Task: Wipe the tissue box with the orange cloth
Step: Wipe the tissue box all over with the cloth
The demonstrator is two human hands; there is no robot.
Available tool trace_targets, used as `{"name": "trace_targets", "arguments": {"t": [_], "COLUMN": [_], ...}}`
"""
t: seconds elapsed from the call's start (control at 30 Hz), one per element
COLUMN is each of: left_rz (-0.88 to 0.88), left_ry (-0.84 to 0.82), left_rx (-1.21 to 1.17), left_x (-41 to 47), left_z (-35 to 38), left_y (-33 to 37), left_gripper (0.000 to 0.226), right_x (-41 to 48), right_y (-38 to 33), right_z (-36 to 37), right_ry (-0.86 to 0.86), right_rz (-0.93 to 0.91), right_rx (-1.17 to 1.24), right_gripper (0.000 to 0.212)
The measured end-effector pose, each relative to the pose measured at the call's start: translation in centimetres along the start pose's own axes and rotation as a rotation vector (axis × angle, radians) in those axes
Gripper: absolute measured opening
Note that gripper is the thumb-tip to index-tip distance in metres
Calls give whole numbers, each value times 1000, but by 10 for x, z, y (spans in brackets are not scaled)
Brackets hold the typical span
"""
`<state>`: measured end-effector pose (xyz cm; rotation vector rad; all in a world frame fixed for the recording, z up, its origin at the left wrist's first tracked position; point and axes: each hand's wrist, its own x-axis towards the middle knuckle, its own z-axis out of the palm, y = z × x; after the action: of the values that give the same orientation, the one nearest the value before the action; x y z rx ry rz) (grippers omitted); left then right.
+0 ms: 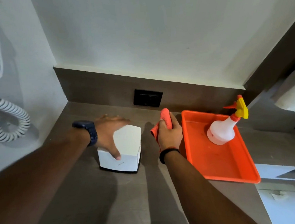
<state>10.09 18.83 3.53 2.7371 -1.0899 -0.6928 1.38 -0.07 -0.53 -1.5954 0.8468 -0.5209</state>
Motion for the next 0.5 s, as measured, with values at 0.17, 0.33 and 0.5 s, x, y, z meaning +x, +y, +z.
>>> {"name": "trace_targets", "arguments": {"t": [0.17,0.33,0.5], "left_rz": [-98,-596,-505], "left_ry": [22,412,299], "left_rx": [-162,-371,-150], "left_x": [7,15,8], "left_z": [9,31,18], "left_y": [0,26,6], "left_gripper": [115,113,161], "right_x": [-2,-1,-11], "right_y": [2,2,20], "right_z": [2,3,0], "right_ry": [-20,-9,16], "right_rz": [-14,-17,34], "right_rx": [15,59,142], "right_gripper": [51,51,51]}}
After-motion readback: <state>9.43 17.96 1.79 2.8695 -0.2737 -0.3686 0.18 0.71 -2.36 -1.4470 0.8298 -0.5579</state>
